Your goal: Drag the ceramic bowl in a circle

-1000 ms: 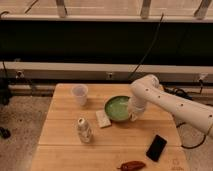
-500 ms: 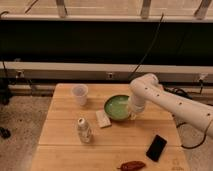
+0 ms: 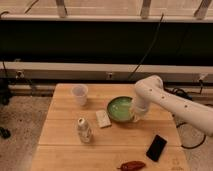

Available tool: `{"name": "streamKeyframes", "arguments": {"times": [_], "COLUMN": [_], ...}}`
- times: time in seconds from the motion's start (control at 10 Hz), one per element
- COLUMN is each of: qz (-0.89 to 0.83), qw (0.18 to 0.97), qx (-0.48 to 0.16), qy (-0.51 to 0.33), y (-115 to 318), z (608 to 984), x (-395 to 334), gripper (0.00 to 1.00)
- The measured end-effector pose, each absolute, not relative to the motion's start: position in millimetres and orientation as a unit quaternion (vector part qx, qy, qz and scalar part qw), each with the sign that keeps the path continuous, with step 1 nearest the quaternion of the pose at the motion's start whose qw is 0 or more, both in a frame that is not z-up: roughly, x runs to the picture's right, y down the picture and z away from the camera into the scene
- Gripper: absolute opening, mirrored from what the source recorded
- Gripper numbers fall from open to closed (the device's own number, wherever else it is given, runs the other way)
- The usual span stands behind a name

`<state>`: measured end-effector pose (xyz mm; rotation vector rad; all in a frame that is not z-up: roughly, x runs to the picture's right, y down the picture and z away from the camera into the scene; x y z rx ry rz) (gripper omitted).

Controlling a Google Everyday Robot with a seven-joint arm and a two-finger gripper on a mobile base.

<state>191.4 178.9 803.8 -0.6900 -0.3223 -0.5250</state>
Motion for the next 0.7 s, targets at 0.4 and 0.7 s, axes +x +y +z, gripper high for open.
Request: {"name": "streamKeyframes", "arguments": {"times": [0.4, 0.7], "qz": [-0.223, -0.204], "qw": [0.898, 0.901], "qx": [-0.362, -0.378], "qy": [-0.111, -0.066], "y": [193.4, 196.7], "z": [809.5, 824.2], "x": [248.7, 295.7], "gripper": [0.17, 0.17]}}
